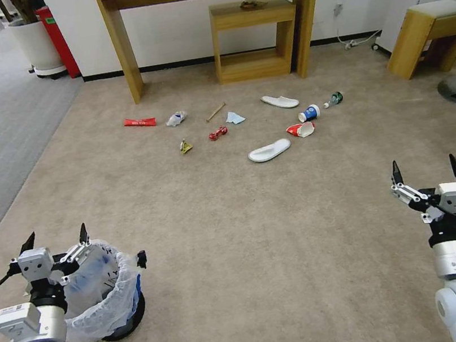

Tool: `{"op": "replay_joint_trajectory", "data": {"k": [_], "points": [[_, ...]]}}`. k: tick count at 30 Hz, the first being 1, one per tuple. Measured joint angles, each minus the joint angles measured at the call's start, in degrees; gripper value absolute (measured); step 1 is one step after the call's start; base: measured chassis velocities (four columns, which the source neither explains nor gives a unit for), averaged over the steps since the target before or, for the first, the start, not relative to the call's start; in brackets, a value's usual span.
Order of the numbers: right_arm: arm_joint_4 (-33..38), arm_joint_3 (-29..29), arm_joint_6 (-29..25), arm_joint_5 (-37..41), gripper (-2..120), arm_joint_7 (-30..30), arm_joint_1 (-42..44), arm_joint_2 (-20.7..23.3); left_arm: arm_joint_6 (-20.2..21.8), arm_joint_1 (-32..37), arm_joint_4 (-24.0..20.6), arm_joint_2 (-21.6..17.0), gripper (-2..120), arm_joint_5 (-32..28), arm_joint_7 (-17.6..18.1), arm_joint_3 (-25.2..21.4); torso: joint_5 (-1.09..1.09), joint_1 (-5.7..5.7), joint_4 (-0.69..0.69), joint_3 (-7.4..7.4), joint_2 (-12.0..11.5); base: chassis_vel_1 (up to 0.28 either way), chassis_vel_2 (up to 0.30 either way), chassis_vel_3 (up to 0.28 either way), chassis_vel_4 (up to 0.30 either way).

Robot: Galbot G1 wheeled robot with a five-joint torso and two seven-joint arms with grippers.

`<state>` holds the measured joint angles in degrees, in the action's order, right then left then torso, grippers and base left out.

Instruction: Pick up the trash bin and place the garbage on the floor into it.

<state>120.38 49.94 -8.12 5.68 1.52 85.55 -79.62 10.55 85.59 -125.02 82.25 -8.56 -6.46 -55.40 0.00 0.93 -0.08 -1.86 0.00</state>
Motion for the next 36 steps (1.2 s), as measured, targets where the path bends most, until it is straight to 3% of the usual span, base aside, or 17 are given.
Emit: {"op": "replay_joint_trajectory", "data": {"k": [36], "points": [[-0.8,1.0,-1.8,0.3,100,-1.8,-0.3,0.1,-0.5,0.1,0.0,0.2,100,0.4,0.2,0.6,0.00,0.00,0.00,0.00,0.0,0.000,0.000,0.000,0.000]]}}
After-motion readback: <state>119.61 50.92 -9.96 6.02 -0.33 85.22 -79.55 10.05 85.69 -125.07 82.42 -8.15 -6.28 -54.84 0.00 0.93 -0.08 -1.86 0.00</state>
